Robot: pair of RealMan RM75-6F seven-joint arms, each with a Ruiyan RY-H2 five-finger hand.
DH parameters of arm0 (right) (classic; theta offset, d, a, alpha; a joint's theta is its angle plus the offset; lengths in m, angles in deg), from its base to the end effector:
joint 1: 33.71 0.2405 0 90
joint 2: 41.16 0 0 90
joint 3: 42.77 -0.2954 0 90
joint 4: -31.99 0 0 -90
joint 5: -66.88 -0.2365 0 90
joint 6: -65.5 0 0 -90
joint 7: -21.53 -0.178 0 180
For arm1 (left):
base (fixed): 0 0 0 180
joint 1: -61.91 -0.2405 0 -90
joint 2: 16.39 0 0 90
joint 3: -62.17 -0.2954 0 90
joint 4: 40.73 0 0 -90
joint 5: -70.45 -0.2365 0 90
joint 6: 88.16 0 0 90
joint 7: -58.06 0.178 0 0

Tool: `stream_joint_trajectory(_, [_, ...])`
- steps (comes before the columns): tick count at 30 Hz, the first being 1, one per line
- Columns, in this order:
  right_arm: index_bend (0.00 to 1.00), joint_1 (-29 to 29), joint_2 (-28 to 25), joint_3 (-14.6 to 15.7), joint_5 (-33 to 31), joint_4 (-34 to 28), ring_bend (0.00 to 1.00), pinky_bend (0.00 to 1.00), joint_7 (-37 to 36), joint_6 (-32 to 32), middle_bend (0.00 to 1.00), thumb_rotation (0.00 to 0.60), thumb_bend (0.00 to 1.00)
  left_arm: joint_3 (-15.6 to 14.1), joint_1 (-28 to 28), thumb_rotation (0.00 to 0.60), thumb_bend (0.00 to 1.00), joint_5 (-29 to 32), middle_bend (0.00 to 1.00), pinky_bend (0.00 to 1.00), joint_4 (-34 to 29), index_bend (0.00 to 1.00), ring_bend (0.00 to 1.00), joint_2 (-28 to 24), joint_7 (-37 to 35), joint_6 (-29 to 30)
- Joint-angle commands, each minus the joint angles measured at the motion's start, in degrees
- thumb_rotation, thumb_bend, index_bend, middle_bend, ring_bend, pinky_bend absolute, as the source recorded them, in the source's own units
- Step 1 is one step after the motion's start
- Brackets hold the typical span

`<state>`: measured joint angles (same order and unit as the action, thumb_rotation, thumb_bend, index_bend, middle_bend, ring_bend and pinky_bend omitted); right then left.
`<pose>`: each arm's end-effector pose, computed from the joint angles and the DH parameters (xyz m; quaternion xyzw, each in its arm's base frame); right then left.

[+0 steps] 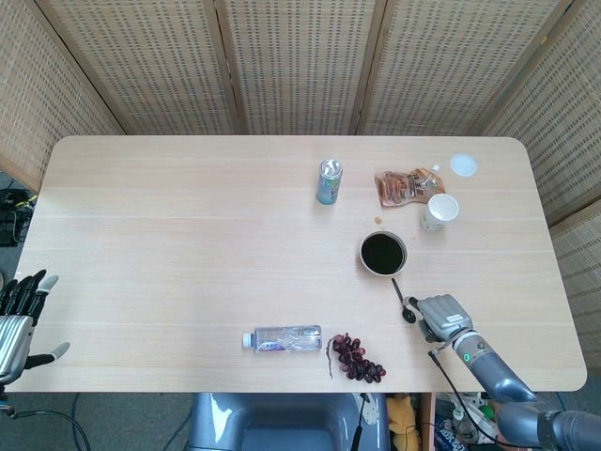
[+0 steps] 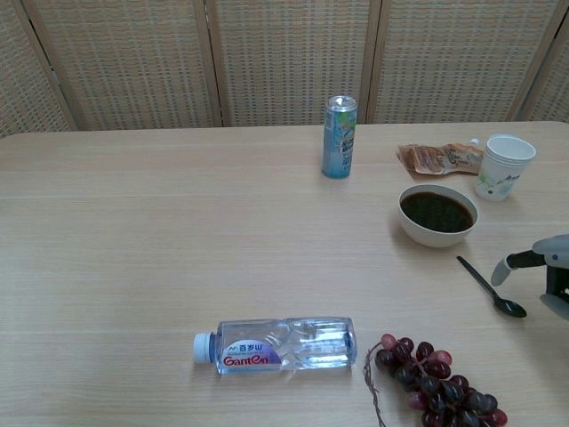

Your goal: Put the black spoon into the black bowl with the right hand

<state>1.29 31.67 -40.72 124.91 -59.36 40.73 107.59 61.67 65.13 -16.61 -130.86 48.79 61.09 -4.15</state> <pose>-0.3137 -0.3270 -0.0129 0.7738 -0.4684 0.1511 0.3988 -0.3731 0.1958 0.1351 -0.6223 -0.3917 -0.3390 0.5868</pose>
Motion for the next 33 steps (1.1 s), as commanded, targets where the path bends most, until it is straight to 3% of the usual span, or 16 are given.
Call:
stream_joint_trajectory(1, [0.23,-0.9,-1.1,1.0,1.1,-2.0,0.97,1.0,0.4,1.5,0.94,0.6,0.81,0.0,0.0,0.6,0.03,0.0,0.0,0.0,0.0,0.0,0.0,0.0,0.0,0.0])
stream_joint_trajectory(12, [0.23,-2.9,-0.6,3.2,2.1,-2.7,0.97,1.0,0.2,3.2,0.94,0.6,0.81,0.0,0.1,0.6,0.04,-0.5,0.0,0.0,-0.2,0.0,0.0,-0.1,0.2,0.3])
stream_joint_trajectory(33, [0.25,-3.6,1.3,3.7,1.4,2.5,0.97,1.0,-1.2,1.9,0.94,0.6,0.81,-0.2,-0.2,0.6,0.04,-0.5,0.0,0.0,-0.4,0.0,0.0,-0.1,0.5,0.6])
